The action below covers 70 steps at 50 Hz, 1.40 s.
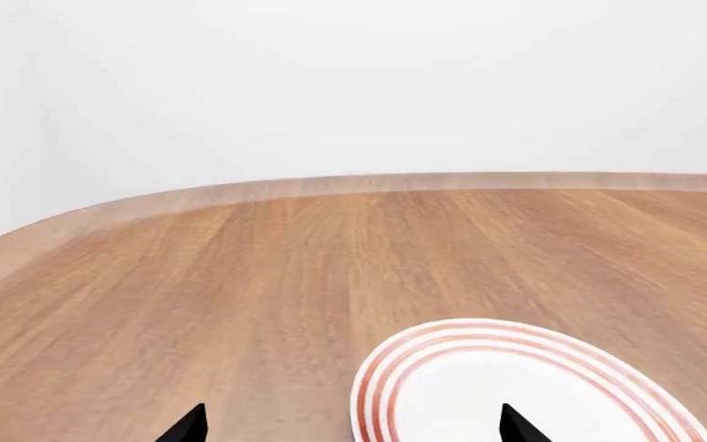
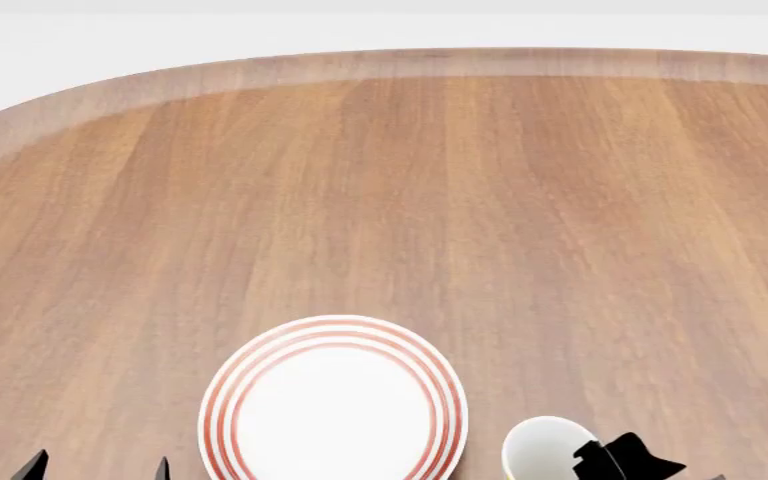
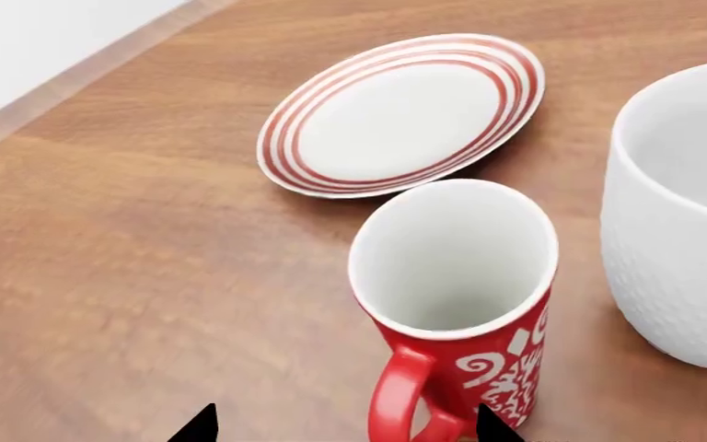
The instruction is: Put the red mug on the left plate.
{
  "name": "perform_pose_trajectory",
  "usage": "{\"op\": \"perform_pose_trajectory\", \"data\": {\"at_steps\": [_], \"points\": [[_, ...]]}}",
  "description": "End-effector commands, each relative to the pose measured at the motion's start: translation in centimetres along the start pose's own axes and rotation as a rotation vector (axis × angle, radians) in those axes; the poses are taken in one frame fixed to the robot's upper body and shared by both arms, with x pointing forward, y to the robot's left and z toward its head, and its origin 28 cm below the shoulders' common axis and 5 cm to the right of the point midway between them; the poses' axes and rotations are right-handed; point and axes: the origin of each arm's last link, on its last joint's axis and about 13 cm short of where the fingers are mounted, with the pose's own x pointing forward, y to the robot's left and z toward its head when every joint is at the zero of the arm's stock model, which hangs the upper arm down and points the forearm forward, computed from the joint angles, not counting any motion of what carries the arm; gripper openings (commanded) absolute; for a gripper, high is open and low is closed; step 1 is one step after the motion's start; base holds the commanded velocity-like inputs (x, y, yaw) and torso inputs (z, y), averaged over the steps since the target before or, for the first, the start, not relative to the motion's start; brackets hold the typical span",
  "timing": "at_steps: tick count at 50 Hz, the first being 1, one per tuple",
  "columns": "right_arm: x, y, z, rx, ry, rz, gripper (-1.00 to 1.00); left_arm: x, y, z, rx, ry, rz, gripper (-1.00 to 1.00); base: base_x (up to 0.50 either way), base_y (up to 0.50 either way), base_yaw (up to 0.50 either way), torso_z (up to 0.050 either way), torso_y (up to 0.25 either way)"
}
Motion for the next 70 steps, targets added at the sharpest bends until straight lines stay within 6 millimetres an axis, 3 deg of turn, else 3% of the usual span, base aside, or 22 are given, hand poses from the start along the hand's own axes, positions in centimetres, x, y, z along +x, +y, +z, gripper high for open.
{"op": "perform_pose_trajectory", "data": {"at_steps": [1, 51, 52, 70], "points": [[0.42, -0.01, -0.03, 0.024, 0.020, -0.019, 1.00, 0.02, 0.06, 0.02, -0.001, -0.002, 0.001, 1.00, 0.00, 0.00, 0.00, 0.000, 0.000], [1.38, 0.35, -0.73, 0.021, 0.056, -0.042, 1.00, 0.07, 0.14, 0.05, -0.003, -0.001, 0.004, 1.00, 0.00, 0.00, 0.00, 0.000, 0.000], [1.40, 0.31, -0.78, 0.020, 0.053, -0.048, -1.00, 0.08, 0.16, 0.06, -0.004, -0.002, 0.004, 1.00, 0.00, 0.00, 0.00, 0.000, 0.000], [0.88, 0.18, -0.29, 0.017, 0.032, -0.033, -1.00, -0.02, 0.11, 0.05, -0.007, 0.002, -0.001, 1.00, 0.00, 0.00, 0.00, 0.000, 0.000]]}}
